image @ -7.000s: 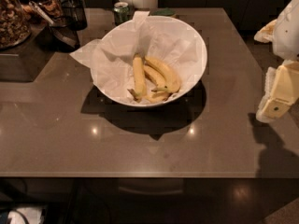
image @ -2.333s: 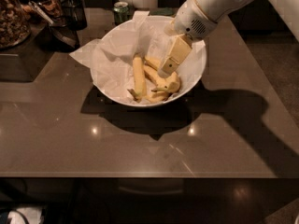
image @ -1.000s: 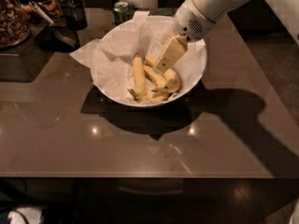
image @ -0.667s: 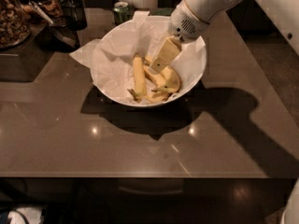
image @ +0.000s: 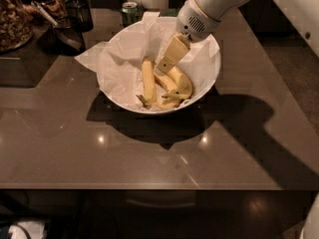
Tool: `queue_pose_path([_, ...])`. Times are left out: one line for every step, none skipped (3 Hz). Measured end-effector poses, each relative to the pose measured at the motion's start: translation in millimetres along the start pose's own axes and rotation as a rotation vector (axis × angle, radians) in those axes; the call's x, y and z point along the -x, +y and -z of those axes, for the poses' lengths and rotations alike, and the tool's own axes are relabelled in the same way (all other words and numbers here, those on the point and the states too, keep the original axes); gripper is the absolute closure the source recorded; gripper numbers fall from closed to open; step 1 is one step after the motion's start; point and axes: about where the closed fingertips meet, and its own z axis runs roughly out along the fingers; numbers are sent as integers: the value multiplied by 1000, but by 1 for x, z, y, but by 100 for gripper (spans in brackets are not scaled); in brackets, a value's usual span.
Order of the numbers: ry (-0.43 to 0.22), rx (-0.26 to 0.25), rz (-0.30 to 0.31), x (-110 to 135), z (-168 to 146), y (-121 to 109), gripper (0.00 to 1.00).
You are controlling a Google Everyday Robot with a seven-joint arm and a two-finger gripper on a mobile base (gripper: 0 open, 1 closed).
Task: Pick banana from white bowl
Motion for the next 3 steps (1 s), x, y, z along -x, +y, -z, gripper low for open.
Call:
queue_pose_path([-14, 5, 20, 9, -1, 3, 23])
queue_pose_path([-26, 27, 21, 11, -10, 5, 29])
queue_pose_path([-25, 51, -3, 2, -19, 5, 30])
